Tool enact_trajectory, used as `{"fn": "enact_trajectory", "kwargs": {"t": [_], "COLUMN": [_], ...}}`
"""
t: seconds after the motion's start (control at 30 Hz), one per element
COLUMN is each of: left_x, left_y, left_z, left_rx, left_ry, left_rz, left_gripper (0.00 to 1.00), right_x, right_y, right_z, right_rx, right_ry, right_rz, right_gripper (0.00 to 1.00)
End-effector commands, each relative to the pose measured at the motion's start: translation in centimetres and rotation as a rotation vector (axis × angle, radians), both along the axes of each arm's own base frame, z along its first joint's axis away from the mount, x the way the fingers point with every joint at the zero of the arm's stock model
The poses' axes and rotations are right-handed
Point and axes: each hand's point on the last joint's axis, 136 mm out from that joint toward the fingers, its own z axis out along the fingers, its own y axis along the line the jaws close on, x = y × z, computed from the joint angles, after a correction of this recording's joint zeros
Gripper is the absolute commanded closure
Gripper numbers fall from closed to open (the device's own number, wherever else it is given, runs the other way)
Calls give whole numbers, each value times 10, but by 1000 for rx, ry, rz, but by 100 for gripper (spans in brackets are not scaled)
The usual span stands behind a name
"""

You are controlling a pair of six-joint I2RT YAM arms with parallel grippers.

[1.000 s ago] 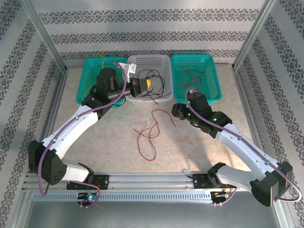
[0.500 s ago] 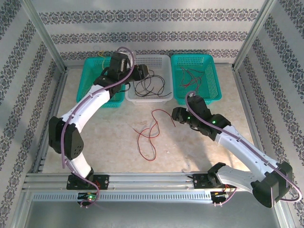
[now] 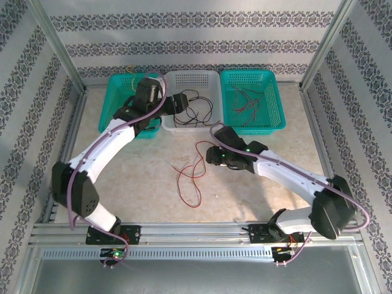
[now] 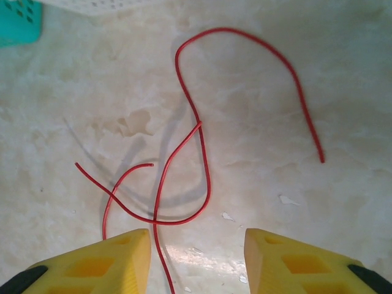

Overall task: Untangle the cables
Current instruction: Pick up the cable from the center of the table.

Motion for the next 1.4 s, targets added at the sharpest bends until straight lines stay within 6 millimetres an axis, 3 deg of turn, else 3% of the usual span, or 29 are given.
{"fn": "enact_trajectory", "kwargs": {"t": [0.0,0.17,0.27,0.37,0.63,0.97,1.17,1.27,1.37], "left_x": [-17,-40,-50,-57,-59,-57,-57,-56,-54], "left_y": [19,60,86,100,95,91,89,84,77], "left_z": [18,-10,-31,-38,-35,-38,-34,-30,-23], "left_rx": [17,17,-23,-51,-83,-111,-117,-138,-180], "left_ry": [-72,-6,62,82,65,70,59,52,35], "left_rz": [27,147,217,243,208,201,188,165,138], "left_gripper": [26,25,26,27,28,29,29,29,30], "right_x": [-5,-17,-23,-25,-17,-21,-16,-12,-7], "right_y": [30,71,88,99,97,101,97,95,98], "right_z": [-3,-28,-44,-59,-96,-114,-105,-81,-43], "right_rx": [-19,-82,-114,-165,-333,-352,-362,-333,-266], "right_ry": [18,68,106,141,218,291,255,180,86], "right_rz": [116,280,346,394,446,470,452,438,427], "right_gripper": [57,59,60,60,64,72,99,100,100]}}
